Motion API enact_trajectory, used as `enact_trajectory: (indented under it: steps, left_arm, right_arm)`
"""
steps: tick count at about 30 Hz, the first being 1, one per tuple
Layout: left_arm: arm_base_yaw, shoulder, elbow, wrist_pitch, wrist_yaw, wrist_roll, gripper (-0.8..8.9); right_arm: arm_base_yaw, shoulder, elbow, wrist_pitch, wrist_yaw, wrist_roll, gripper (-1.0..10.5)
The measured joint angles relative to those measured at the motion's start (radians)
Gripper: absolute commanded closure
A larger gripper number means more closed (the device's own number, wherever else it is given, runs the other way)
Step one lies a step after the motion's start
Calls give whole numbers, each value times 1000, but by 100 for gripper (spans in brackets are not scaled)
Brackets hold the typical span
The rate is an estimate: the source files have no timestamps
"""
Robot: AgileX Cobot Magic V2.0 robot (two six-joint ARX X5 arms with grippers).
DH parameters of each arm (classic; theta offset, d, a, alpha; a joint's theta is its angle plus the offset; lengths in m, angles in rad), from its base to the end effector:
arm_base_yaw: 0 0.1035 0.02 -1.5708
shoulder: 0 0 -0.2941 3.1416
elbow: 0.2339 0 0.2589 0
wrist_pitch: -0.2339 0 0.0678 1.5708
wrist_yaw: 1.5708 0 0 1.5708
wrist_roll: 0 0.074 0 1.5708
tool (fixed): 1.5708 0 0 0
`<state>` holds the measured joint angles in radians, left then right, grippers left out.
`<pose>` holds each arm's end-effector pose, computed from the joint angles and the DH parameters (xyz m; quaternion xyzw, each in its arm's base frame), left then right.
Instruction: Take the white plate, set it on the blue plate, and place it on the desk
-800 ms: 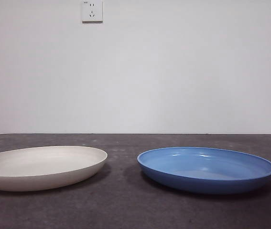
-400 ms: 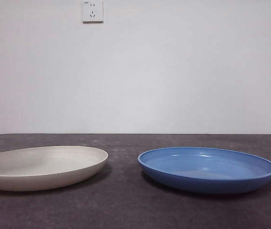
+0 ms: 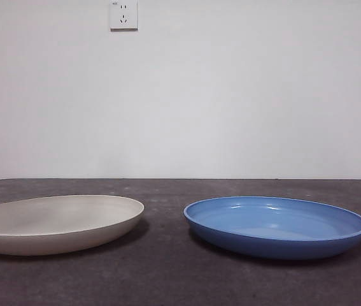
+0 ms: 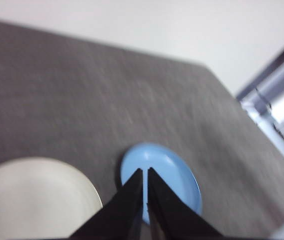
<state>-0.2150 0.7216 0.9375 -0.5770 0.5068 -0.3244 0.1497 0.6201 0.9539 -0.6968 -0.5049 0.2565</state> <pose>0.1450 -0.0684 0.3635 -0.1744 0.2314 -0.3141 0.9041 0.1162 0.0537 0.3665 0.1508 0.2166 0.2909 0.9196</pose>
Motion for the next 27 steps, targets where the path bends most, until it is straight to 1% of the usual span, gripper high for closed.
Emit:
enact_trajectory:
  steps: [3, 5, 9, 14, 15, 17, 18, 19, 20, 21, 22, 24, 25, 27]
  left_arm:
    - [-7, 49, 48, -105, 43, 56, 797]
    - [-12, 73, 63, -159, 57, 96, 794]
    - [-13, 75, 65, -170, 70, 136, 793]
    - [-13, 69, 70, -169, 71, 163, 763]
    - [-13, 69, 70, -169, 71, 166, 716]
    - [-13, 69, 70, -169, 72, 170, 583]
    - [-13, 69, 70, -169, 72, 171, 500]
    - [-13, 69, 70, -169, 72, 171, 419]
    - [-13, 69, 70, -169, 72, 172, 359]
    - [-13, 69, 70, -169, 72, 175, 300]
    - [-13, 69, 70, -169, 72, 177, 256]
    - [-13, 69, 70, -168, 72, 178, 189]
    - [-13, 69, 70, -167, 72, 177, 169]
    - [-13, 69, 70, -166, 72, 181, 156]
  right_arm:
    - [32, 25, 40, -60, -8, -46, 935]
    - [42, 43, 57, -98, -36, -74, 936]
    - [42, 63, 61, -139, -93, -112, 935]
    - [42, 60, 61, -142, -95, -129, 935]
    - [42, 60, 61, -142, -95, -130, 935]
    - [42, 60, 61, -142, -95, -130, 921]
    - [42, 60, 61, -142, -95, -130, 879]
    - [42, 61, 61, -142, -95, -130, 797]
    - [42, 61, 61, -142, -95, -131, 705]
    - [42, 61, 61, -142, -95, -131, 590]
    - [42, 61, 61, -142, -95, -131, 492]
    - [42, 61, 61, -142, -95, -132, 378]
    - [42, 61, 61, -142, -95, -131, 360]
    - [42, 61, 61, -142, -95, -131, 357]
